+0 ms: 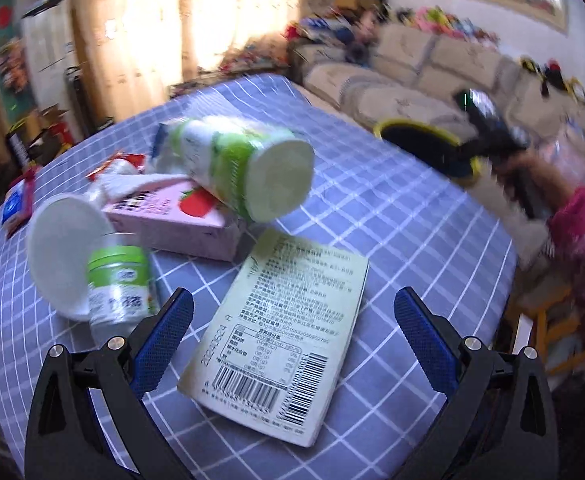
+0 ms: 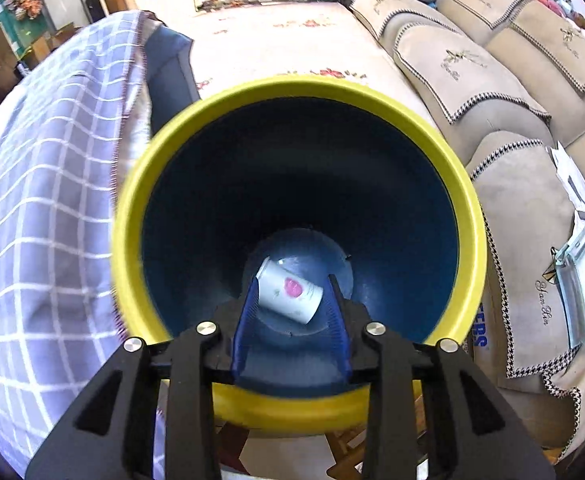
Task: Collect trash
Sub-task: 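Grasp the printed label card with the left gripper and drop it into the bin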
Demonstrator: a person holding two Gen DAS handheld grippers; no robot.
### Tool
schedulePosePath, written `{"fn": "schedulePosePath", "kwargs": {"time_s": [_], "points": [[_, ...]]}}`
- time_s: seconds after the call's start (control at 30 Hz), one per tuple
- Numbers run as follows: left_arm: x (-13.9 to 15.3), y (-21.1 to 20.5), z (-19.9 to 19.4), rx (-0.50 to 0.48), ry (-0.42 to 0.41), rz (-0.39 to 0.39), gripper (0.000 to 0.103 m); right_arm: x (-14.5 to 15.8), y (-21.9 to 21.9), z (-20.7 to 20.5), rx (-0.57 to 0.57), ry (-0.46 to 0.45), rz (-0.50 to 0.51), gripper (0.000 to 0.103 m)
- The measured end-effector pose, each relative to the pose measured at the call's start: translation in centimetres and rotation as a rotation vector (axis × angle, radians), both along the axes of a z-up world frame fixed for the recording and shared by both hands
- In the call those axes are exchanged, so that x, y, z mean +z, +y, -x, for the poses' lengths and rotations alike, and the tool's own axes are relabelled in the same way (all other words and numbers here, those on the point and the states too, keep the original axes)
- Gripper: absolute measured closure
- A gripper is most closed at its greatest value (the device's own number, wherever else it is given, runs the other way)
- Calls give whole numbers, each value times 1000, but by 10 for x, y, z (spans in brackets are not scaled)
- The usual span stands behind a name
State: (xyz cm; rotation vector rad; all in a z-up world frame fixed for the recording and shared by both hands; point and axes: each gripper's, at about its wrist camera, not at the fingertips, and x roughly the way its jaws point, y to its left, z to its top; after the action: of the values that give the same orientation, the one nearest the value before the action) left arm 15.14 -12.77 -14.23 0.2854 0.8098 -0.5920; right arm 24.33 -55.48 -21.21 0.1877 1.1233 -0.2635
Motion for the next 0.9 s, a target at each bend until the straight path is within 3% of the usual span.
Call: {"fn": "schedulePosePath", "kwargs": {"time_s": [0.13, 0.37, 0.43, 0.5, 0.57, 0.73, 0.9], "points": [[-13, -9, -10, -57, 6, -109, 4, 14, 7, 10, 24, -39, 4, 63], [-31, -16, -28, -119, 95, -161, 4, 23, 19, 17, 68, -58, 2, 57], [-33, -16, -29, -129, 117, -167, 10, 24, 20, 19, 74, -62, -3, 57], [-33, -16, -28, -147, 142, -147, 24, 24, 22, 21, 79, -67, -6, 57], [-30, -13, -27, -130, 162, -125, 30, 24, 22, 24, 84, -71, -11, 57], [-18, -8, -14, -133, 195, -90, 32, 27, 25, 35, 98, -93, -24, 57], [16, -38, 4, -194, 166, -34, 32, 43, 13, 49, 75, -150, -30, 57]]}}
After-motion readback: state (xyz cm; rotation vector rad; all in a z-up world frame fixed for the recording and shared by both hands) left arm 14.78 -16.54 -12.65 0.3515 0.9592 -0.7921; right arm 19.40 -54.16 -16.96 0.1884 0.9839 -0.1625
